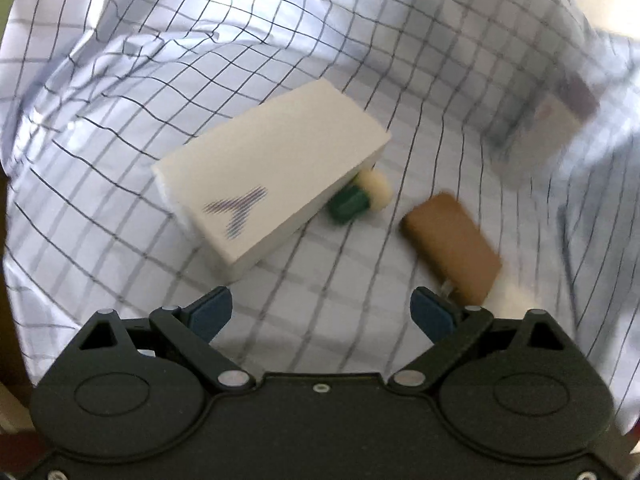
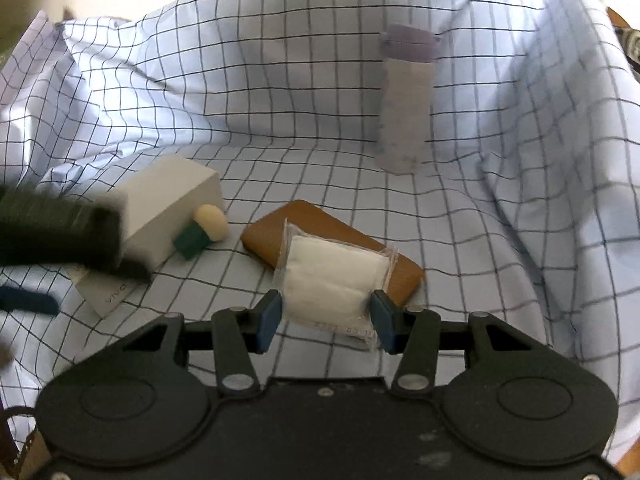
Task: Organize soft objects
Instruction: 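Close the right tool on the gauze packet while the left tool nears the mushroom toy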
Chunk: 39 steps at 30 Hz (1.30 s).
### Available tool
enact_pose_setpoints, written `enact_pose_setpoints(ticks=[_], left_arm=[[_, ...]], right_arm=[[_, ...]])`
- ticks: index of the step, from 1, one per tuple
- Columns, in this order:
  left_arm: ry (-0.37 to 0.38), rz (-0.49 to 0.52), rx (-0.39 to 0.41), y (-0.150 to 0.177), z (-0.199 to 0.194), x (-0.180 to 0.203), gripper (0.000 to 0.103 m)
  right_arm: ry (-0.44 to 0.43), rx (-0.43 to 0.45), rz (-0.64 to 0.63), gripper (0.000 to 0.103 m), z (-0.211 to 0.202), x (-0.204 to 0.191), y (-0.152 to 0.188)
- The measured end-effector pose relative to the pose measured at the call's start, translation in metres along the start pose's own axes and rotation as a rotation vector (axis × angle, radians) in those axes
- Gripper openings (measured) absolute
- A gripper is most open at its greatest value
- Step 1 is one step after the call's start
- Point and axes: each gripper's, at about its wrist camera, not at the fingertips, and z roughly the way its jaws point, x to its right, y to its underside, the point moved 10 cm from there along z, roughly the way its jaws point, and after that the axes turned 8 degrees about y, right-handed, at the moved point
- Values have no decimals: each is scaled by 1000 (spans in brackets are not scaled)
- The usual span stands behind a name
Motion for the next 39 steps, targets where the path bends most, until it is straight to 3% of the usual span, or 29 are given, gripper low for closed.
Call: enact_pose_setpoints(ticks=[8, 16, 19, 24, 36, 38, 39], left_arm=[[-52, -141, 72, -31, 31, 29, 91], [-108, -242, 83, -43, 61, 31, 85], [-125, -265, 91, -46, 70, 30, 77], [-131, -282, 51, -45, 89, 31, 69], [-158, -265, 34, -42, 105, 27, 68], [-162, -245, 42, -44, 103, 27, 54], [-152, -221, 41, -43, 102, 30, 54]], right_arm=[[23, 47, -7, 49, -12, 14, 10], [25, 44, 52, 49, -12, 39, 17], [20, 40, 72, 49, -12, 44, 20], [10, 34, 87, 49, -13, 46, 23], [-12, 43, 86, 49, -18, 45, 23], [-13, 42, 83, 49, -19, 45, 24], [-13, 42, 81, 49, -20, 45, 24]])
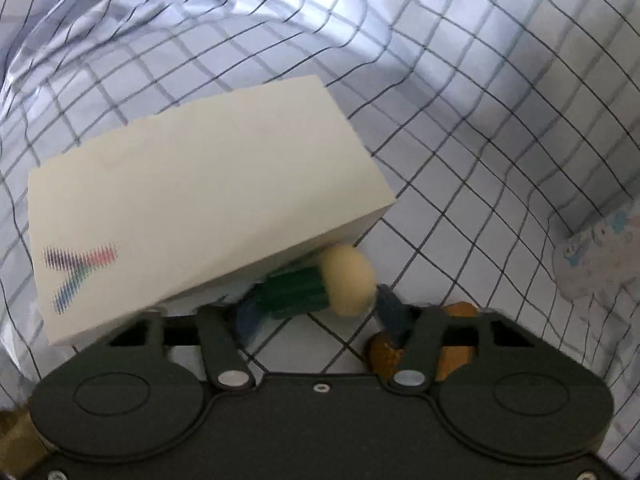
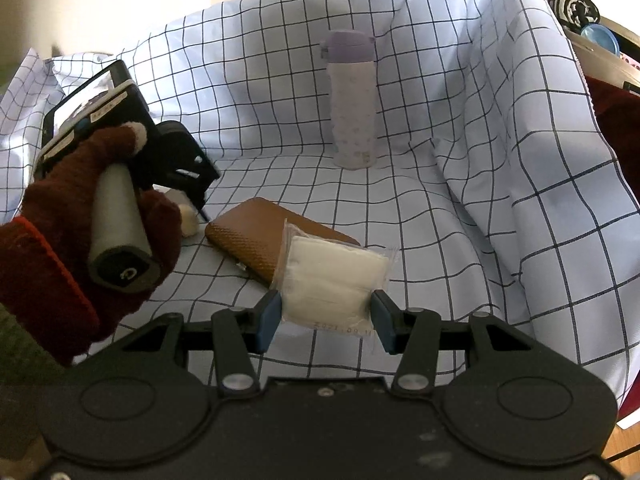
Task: Organize soft objects
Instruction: 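Close the right tool on the gauze packet while the left tool nears the mushroom toy, then close the left tool on the green mushroom toy while the right tool lifts the gauze packet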
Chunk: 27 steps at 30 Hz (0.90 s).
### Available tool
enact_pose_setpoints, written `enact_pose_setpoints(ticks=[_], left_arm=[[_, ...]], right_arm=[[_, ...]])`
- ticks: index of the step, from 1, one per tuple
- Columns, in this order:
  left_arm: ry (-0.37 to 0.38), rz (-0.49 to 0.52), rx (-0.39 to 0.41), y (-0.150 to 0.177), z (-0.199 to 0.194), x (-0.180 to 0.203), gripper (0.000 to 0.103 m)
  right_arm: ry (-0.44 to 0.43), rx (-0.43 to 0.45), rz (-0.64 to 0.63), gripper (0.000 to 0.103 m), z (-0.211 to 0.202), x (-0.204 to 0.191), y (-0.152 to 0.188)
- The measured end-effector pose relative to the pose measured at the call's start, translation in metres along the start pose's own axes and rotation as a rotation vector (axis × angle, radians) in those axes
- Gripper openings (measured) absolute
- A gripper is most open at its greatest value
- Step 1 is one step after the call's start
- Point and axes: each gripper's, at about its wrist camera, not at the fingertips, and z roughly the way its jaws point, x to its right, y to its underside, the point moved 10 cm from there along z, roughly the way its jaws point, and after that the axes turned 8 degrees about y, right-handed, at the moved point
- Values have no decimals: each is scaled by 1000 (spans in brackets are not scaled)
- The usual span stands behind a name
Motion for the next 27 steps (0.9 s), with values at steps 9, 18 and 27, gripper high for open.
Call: enact_pose_setpoints(ticks=[9, 18, 27], left_arm=[[65, 276, -91, 30, -24, -4, 54], [67, 596, -134, 74, -52, -16, 54], [73, 657, -110, 75, -54, -18, 54]], right_arm=[[42, -52, -10, 49, 9, 2, 6], [79, -109, 53, 52, 32, 7, 12], [110, -149, 98, 73, 50, 9, 15]])
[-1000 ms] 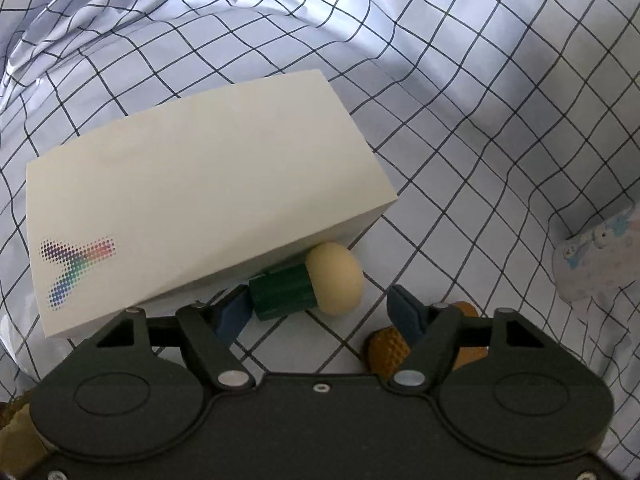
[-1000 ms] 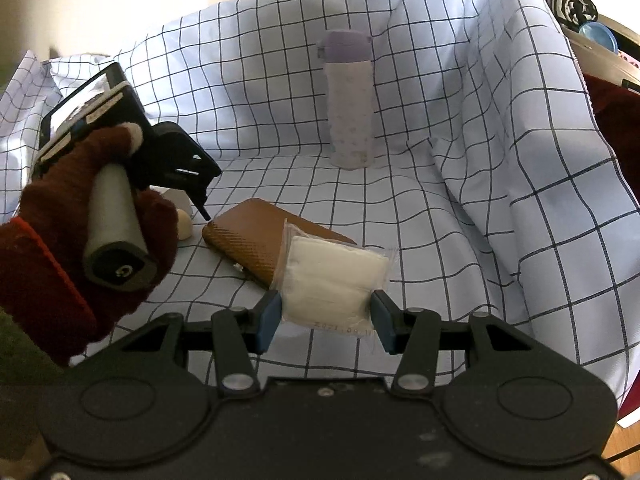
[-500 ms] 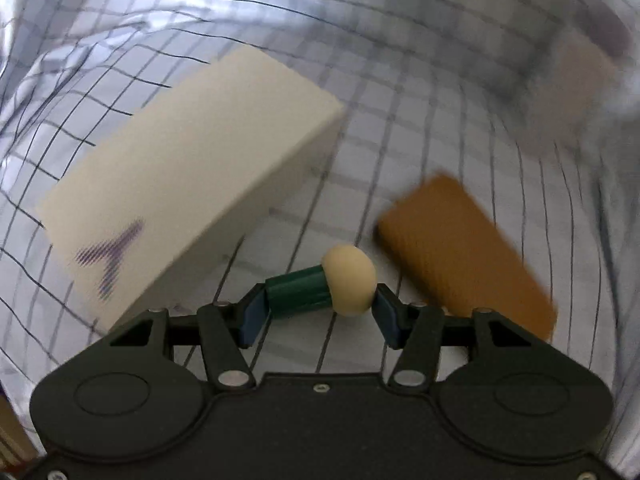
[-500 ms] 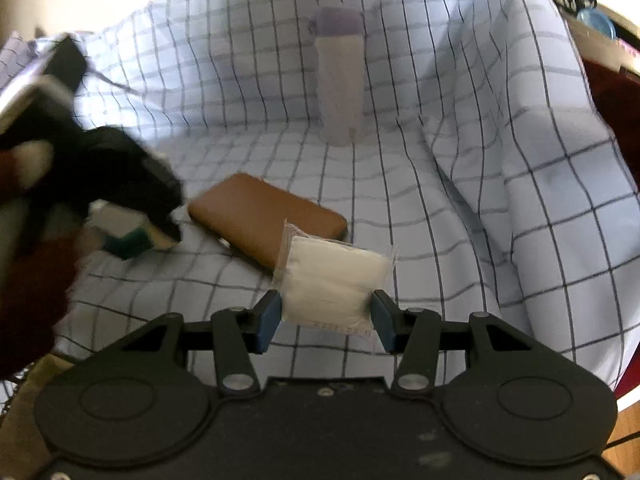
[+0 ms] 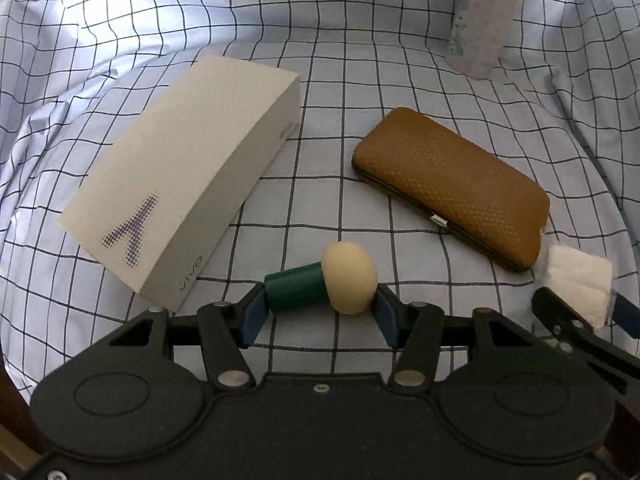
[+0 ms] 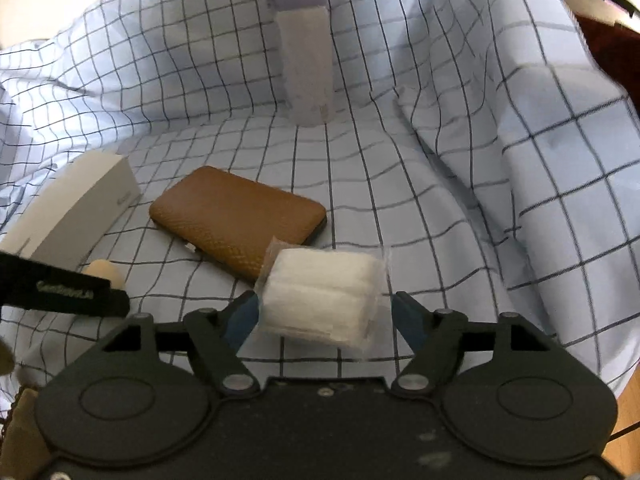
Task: Organize soft objects
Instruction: 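Close the left tool on the green mushroom toy while the right tool lifts the gauze packet, then carry the mushroom toy with the left tool while the right tool carries the gauze packet to the basket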
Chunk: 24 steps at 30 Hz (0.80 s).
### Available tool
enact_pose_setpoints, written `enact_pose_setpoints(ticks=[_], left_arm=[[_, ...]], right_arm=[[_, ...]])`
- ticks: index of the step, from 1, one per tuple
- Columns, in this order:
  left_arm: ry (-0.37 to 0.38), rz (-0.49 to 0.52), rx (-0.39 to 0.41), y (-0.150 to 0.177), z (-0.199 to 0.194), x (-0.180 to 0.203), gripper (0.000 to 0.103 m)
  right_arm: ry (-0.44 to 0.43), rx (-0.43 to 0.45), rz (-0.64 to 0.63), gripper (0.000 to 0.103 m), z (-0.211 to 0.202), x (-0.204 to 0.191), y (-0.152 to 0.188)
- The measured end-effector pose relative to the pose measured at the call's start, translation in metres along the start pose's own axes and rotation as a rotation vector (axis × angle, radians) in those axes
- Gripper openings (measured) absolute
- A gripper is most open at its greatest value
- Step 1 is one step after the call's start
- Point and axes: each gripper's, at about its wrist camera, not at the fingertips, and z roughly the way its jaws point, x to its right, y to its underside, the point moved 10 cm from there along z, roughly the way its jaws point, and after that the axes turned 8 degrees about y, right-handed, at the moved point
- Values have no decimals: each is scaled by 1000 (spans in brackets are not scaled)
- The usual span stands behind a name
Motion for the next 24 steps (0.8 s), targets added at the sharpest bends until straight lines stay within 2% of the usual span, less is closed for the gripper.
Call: enact_pose_setpoints(ticks=[4, 7, 11, 18, 24], left_arm=[[0, 26, 9, 3, -2, 2, 54], [3, 43, 17, 6, -6, 3, 54], [16, 51, 24, 11, -13, 2, 53], [37, 66, 52, 26, -39, 0, 53], [53, 65, 90, 47, -73, -3, 53]], right_arm=[[-9, -20, 17, 70, 6, -4, 3], [-40, -21, 11, 51, 4, -10, 2], [-40, 0, -8, 43, -3, -15, -1], [-70, 51, -30, 43, -39, -19, -5], [-117, 102, -57, 43, -86, -25, 1]])
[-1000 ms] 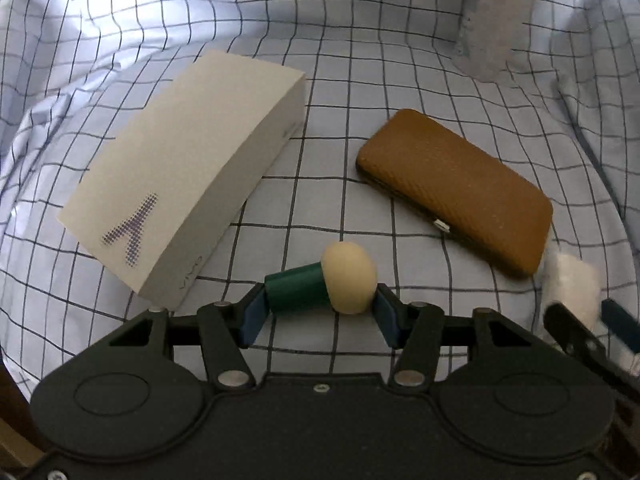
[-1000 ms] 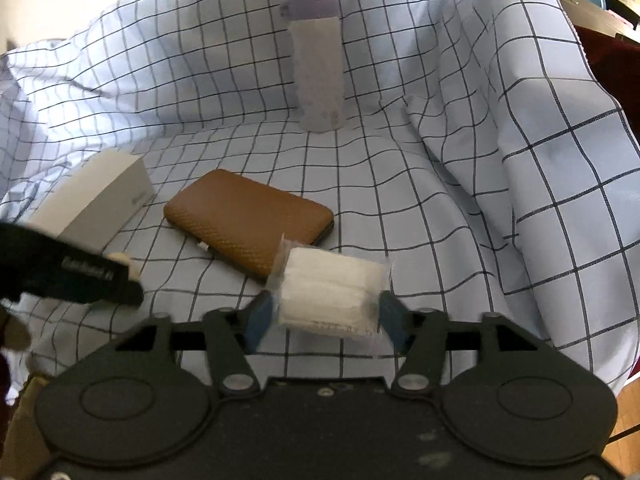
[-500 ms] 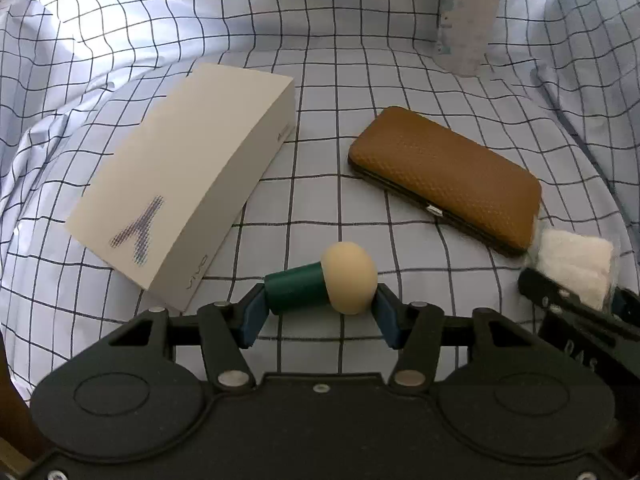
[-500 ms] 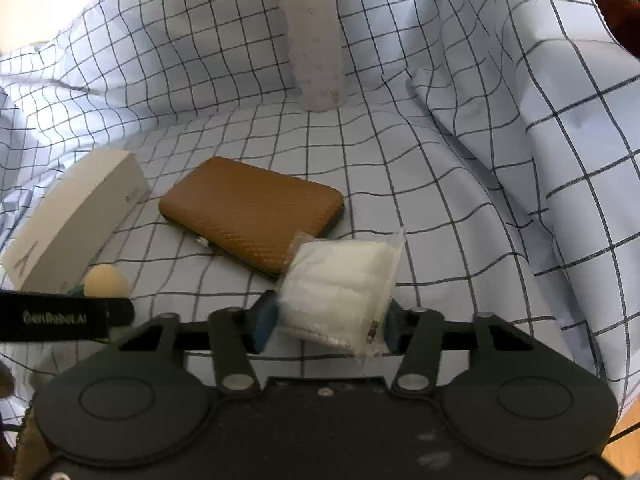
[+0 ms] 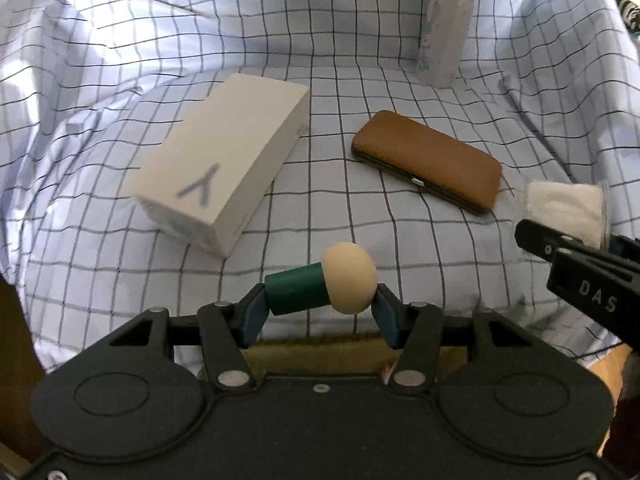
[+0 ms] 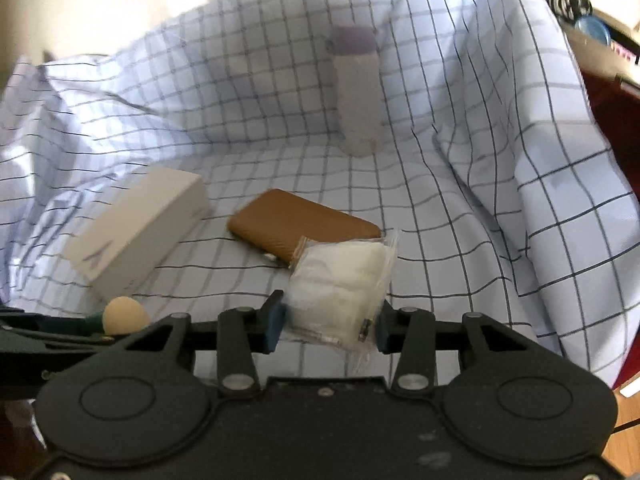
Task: Organize soft objects
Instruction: 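Carry the mushroom toy with the left tool while the right tool carries the gauze packet to the basket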
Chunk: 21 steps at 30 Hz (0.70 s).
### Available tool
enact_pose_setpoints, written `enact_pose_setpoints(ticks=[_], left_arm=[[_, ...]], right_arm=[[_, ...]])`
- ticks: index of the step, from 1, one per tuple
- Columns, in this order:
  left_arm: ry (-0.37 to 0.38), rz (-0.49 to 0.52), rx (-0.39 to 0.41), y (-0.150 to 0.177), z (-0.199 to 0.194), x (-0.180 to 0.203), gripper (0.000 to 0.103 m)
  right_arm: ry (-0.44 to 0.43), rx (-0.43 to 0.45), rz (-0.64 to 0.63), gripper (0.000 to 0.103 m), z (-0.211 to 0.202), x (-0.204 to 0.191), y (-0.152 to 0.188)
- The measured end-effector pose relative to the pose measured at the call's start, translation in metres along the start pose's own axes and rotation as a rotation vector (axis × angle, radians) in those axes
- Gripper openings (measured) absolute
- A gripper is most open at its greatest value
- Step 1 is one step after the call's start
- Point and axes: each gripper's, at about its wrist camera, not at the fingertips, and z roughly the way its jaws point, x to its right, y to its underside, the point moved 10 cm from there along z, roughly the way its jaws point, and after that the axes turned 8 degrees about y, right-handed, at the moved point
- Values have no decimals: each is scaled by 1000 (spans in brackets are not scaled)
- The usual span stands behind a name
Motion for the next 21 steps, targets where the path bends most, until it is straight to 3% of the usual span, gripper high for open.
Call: enact_pose_setpoints(ticks=[10, 21], left_arm=[[-19, -36, 55, 37, -45, -9, 54], [-34, -78, 104, 80, -81, -16, 54]], right_arm=[[-70, 99, -36, 43, -92, -15, 21], [-126, 181, -48, 43, -167, -24, 55]])
